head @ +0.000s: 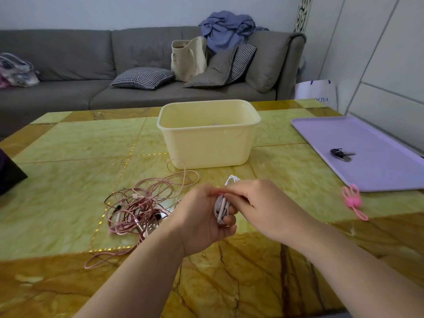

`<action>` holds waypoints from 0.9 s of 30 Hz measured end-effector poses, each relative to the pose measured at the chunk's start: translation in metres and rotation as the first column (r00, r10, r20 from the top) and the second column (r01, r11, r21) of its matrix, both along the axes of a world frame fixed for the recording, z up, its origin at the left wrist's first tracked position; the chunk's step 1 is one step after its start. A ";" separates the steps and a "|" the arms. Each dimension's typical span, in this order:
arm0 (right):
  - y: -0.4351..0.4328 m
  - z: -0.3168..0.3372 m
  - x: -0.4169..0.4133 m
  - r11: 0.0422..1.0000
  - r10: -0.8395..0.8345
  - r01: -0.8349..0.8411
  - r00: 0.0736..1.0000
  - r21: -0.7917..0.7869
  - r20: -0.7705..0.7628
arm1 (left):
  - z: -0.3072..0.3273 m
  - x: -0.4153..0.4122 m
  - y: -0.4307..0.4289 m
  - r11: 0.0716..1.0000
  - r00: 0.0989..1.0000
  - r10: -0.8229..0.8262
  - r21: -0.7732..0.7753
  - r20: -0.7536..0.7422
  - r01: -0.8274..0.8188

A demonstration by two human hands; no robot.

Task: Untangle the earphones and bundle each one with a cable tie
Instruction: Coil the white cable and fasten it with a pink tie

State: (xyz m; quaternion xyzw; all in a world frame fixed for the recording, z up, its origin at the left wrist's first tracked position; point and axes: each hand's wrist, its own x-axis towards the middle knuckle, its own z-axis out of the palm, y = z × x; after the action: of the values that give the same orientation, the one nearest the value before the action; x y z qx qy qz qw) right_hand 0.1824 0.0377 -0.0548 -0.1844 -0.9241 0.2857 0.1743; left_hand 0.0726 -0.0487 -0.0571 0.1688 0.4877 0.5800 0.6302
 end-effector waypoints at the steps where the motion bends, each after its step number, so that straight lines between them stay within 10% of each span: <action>1: 0.000 0.001 0.001 1.000 0.012 -0.012 0.999 0.017 -0.038 | -0.001 0.000 0.001 0.999 0.999 0.037 0.007 0.021 -0.038; 6: 0.002 -0.001 0.002 0.998 -0.054 0.047 0.955 -0.031 -0.293 | 0.000 -0.002 0.006 0.978 0.980 0.173 0.104 0.098 -0.183; 10: 0.007 0.002 0.000 0.924 -0.136 0.028 0.956 -0.382 -0.260 | 0.001 -0.002 0.005 0.946 0.965 0.238 0.200 0.105 -0.255; 17: 0.037 0.008 0.014 0.374 -0.051 -0.113 0.988 -0.921 -0.143 | 0.007 0.002 -0.002 0.959 0.996 0.072 0.278 -0.056 -0.054; 21: 0.049 0.009 0.023 0.368 0.117 -0.113 0.990 -0.923 -0.074 | 0.007 0.005 -0.004 0.971 0.995 -0.036 0.231 -0.089 0.056; 27: 0.054 0.009 0.029 0.437 0.154 -0.092 0.988 -0.895 -0.026 | 0.001 0.006 -0.011 0.967 0.847 -0.127 0.127 -0.516 0.223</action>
State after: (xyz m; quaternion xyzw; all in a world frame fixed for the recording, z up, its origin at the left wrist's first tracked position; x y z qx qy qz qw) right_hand 0.2118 0.0915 -0.0458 -0.1893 -0.6511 0.7350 0.0025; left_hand 0.0787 -0.0594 -0.0564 0.4149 0.5625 0.4979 0.5134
